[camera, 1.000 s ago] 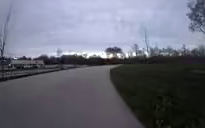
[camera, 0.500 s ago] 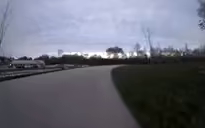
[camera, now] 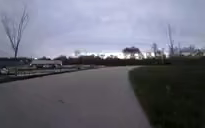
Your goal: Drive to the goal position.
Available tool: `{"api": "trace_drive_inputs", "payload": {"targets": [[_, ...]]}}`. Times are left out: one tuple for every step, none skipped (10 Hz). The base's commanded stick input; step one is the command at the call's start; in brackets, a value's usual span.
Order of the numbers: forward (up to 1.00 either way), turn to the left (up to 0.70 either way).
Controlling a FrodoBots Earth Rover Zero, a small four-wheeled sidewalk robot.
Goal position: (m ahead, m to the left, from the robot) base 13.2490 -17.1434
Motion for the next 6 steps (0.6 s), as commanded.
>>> {"api": "trace_drive_inputs", "payload": {"targets": [[1.00, 0.00], [1.00, 0.00], [1.00, 0.00], [1.00, 0.00], [1.00, 0.00], [1.00, 0.00]]}}
